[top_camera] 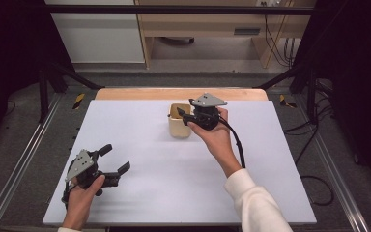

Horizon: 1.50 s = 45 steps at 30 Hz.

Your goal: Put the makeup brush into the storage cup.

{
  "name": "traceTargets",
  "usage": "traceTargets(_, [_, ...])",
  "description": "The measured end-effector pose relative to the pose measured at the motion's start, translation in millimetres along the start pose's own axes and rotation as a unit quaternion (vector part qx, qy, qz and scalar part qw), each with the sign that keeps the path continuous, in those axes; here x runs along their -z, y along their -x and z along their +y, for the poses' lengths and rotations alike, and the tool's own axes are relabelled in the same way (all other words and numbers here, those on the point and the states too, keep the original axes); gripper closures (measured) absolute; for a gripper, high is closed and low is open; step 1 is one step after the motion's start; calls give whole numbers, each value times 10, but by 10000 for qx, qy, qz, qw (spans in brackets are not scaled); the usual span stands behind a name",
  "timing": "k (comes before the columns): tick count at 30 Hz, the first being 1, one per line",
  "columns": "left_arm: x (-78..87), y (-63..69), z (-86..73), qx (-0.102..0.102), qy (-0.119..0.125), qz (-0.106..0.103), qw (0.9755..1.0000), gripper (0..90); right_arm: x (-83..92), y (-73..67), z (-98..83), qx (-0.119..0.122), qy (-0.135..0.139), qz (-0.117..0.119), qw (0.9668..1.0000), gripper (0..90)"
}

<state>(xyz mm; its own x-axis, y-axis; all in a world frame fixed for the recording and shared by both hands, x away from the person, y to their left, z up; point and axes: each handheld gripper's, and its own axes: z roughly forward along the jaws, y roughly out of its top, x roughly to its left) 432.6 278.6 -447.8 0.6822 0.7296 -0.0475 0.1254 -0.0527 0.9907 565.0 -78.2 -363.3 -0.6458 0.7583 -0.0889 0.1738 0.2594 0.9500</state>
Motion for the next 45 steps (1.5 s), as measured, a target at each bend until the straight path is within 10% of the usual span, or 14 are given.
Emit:
traceTargets(22, [1,-3,-2,-20,-22,-11,10000,24,87,73,-68,-289,-124,-83,9995,97])
traceTargets(45, [8,-5,-1,-31,-33,11,10000,23,412,162,-171,-226,-253,-165,9993,87])
